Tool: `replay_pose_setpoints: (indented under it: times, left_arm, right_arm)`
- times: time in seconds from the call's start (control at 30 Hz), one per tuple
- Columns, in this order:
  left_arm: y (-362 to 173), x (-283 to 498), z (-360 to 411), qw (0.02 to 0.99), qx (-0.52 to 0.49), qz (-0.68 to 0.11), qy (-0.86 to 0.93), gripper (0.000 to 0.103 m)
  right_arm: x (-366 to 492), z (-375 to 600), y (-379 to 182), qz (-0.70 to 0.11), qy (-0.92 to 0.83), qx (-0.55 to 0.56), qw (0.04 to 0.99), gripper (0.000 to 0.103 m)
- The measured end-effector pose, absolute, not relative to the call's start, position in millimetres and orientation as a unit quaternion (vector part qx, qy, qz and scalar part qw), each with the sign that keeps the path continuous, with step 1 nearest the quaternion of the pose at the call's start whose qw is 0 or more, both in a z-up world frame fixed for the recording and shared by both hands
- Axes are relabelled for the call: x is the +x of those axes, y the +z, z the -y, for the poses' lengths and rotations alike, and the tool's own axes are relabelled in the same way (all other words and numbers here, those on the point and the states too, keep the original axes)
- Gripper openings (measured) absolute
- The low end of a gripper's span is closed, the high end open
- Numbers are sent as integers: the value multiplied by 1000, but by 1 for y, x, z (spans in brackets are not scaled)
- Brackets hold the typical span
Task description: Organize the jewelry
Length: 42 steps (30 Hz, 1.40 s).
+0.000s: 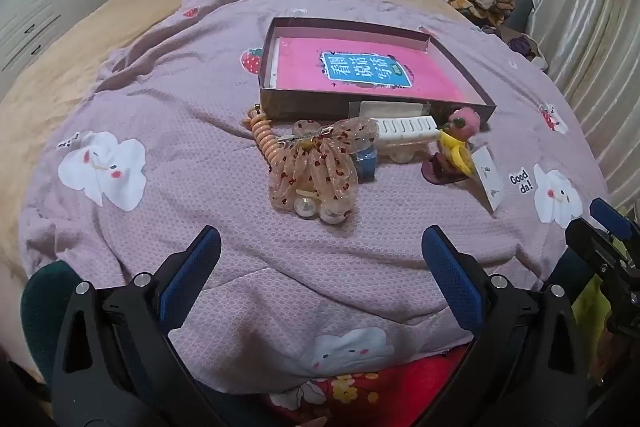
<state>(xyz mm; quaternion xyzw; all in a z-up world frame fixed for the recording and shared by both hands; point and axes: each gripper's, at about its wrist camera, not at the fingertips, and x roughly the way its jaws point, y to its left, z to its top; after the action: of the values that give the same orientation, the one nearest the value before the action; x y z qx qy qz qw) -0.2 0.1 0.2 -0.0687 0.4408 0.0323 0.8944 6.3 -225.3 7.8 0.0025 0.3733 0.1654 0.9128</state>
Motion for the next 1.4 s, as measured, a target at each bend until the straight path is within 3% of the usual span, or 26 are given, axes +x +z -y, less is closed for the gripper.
replay_pose_setpoints:
  times: [1.4]
  left_arm:
    - [10, -3, -4, 895, -71, -439, 31, 94]
  right_arm:
    - [0, 225, 16, -362, 167, -2, 917, 99]
